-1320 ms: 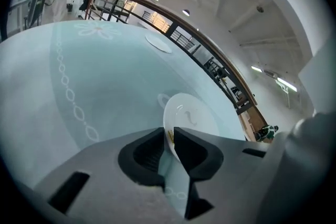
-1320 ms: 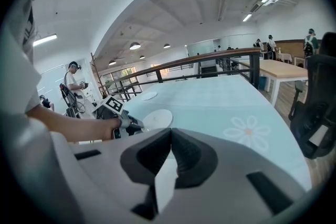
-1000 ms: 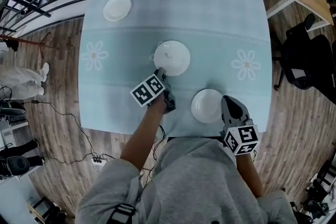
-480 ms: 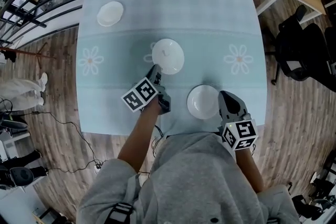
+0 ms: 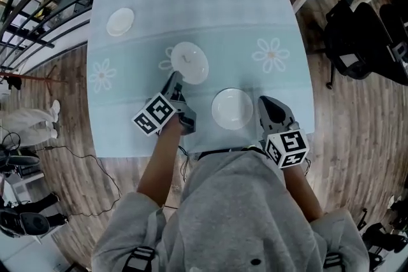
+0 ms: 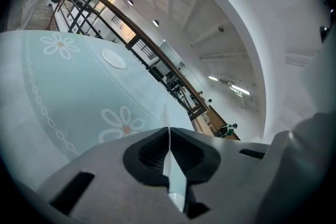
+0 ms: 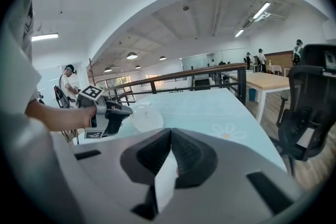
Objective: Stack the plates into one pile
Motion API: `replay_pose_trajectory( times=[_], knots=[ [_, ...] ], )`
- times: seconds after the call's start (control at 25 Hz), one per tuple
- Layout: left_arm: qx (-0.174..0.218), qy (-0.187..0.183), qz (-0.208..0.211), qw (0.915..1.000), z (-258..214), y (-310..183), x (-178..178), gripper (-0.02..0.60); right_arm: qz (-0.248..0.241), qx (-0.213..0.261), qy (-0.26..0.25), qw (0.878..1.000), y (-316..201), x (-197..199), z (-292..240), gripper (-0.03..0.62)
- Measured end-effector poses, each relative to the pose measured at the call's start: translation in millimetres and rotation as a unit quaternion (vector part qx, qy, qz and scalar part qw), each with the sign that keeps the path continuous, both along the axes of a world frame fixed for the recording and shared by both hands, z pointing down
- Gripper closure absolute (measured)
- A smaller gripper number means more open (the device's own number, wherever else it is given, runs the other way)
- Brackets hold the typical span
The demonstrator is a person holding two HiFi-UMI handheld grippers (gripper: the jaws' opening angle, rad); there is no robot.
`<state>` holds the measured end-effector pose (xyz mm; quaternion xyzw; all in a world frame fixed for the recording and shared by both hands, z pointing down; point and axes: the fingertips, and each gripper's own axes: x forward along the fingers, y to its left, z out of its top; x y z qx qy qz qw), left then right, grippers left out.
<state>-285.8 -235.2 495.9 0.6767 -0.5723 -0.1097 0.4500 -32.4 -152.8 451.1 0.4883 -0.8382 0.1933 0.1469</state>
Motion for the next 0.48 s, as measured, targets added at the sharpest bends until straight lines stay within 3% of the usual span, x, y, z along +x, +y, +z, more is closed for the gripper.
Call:
replay_pose_trajectory(
  times=[0.48],
  knots=[
    [0.015, -0.003, 0.021, 0.9997, -26.4, 60.8, 71.0, 0.555, 0.017, 0.03, -0.001, 0.999, 25.2, 93.7, -21.5, 0.569]
  ],
)
